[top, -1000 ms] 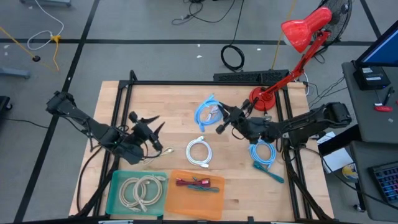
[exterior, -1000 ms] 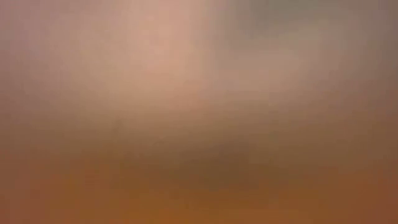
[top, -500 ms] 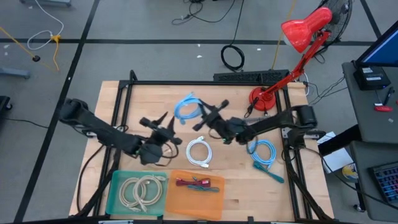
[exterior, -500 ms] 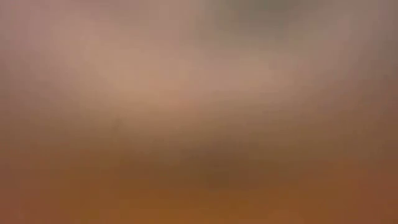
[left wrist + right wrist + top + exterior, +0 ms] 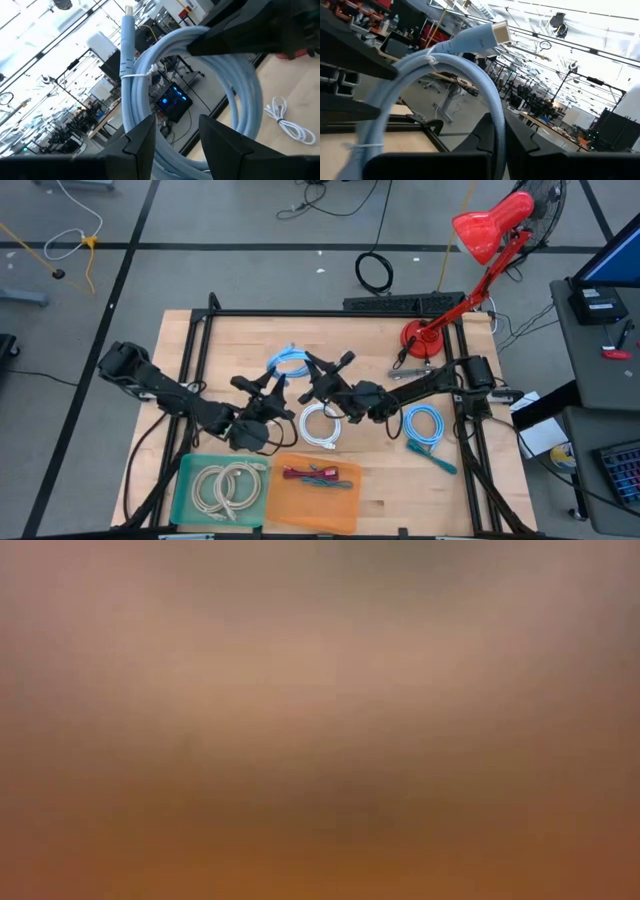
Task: Pick & Place USB Port
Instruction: Put the left blue HDMI cable into the green bin
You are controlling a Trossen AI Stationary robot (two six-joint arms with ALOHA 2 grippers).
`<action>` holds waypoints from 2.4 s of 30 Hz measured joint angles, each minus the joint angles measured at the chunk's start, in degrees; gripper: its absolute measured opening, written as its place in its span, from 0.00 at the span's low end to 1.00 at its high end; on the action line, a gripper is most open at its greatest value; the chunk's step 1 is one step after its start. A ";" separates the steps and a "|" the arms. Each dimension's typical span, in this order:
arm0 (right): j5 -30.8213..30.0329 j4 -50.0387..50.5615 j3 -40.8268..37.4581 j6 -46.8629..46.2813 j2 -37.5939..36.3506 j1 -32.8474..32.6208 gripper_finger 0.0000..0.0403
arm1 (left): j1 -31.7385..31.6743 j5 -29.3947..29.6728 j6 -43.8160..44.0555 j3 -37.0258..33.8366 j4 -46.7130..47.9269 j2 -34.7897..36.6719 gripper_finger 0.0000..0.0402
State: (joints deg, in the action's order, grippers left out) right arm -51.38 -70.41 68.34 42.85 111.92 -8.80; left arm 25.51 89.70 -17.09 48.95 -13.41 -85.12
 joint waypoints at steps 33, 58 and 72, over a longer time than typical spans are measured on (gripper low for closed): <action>-4.30 -1.87 -2.98 7.33 -0.09 -9.07 0.02 | 1.58 -0.70 2.39 0.01 7.35 0.84 0.39; -1.35 -2.22 -3.02 4.03 -0.07 -11.20 0.02 | 2.07 0.44 4.14 0.00 7.74 3.50 0.39; 1.69 -2.20 -3.05 1.19 -0.07 -11.02 0.02 | 1.57 -3.13 4.20 0.00 7.23 3.54 0.22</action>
State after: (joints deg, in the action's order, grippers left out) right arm -49.69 -72.61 65.30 44.04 111.85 -19.83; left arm 27.08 86.58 -12.90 48.95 -6.18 -81.58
